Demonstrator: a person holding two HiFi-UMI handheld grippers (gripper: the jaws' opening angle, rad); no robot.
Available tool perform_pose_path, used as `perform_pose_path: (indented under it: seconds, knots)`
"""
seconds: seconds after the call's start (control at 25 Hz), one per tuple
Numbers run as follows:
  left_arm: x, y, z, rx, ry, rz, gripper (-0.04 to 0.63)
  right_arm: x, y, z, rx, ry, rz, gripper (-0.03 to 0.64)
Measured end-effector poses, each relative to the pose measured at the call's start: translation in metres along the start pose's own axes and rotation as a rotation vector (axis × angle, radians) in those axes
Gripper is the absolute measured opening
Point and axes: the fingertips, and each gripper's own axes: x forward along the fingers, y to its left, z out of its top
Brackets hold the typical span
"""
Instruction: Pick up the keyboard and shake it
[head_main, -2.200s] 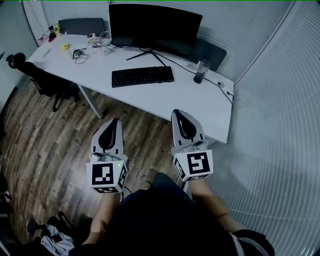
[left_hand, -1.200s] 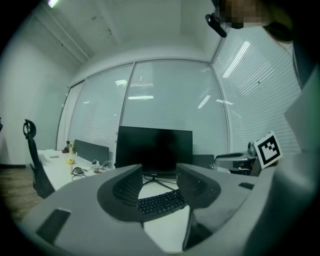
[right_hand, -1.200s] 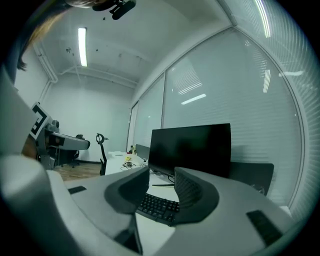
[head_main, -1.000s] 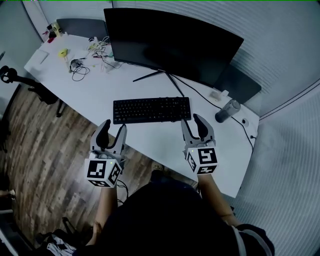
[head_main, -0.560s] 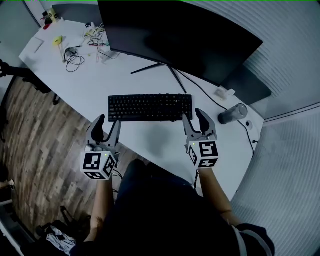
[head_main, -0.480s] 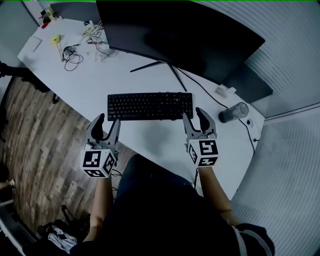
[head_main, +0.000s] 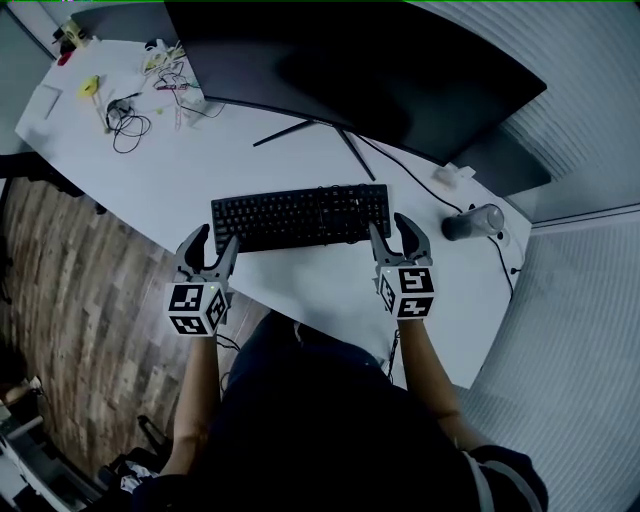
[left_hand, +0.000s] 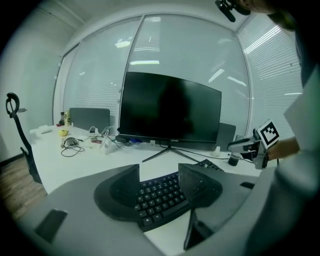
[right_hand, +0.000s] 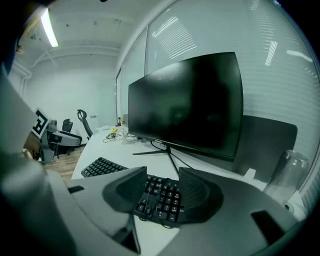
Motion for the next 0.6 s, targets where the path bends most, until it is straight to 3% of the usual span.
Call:
perform_pose_path:
  seconds: [0.6]
  knots:
    - [0.083,0.058,-0.069,-0.068,0.261,-0.070,0.317,0.040,-0.031,-0.083,0.070,0.277,-0.047,0.230]
